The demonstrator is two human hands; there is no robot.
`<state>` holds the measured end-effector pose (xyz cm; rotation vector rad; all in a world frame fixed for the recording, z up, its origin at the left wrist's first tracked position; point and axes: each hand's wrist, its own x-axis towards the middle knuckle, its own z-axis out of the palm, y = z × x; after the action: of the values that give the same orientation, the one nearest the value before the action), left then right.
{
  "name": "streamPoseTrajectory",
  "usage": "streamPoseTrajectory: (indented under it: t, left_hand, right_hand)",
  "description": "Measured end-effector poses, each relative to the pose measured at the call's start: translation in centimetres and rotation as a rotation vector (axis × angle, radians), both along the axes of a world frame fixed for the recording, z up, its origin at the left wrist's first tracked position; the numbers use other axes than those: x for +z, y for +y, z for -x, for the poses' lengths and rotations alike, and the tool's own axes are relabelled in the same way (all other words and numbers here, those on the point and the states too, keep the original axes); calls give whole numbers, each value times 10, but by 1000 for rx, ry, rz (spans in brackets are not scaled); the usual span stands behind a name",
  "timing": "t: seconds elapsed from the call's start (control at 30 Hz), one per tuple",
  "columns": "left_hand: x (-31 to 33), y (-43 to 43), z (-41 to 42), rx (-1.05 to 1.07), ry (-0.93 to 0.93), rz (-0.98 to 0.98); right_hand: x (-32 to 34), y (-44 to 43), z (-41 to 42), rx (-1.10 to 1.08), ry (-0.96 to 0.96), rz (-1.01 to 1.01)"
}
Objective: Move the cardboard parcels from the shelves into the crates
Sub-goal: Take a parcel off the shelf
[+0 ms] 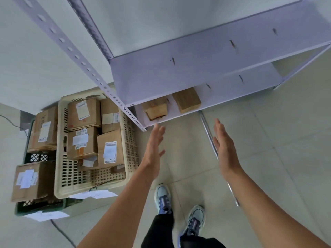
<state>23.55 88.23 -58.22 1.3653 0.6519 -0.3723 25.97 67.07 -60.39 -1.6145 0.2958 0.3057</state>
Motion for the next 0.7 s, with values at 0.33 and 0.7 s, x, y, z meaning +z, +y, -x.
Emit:
streamPoseTrajectory:
  t: [0.33,0.7]
  left_hand:
    - [-94,-48,-85,16,97,-14]
    - [-229,-57,-216,50,149,-24]
  right_hand:
    - [-86,-67,-95,68,78,88]
    - [-216,-81,-240,93,108,112]
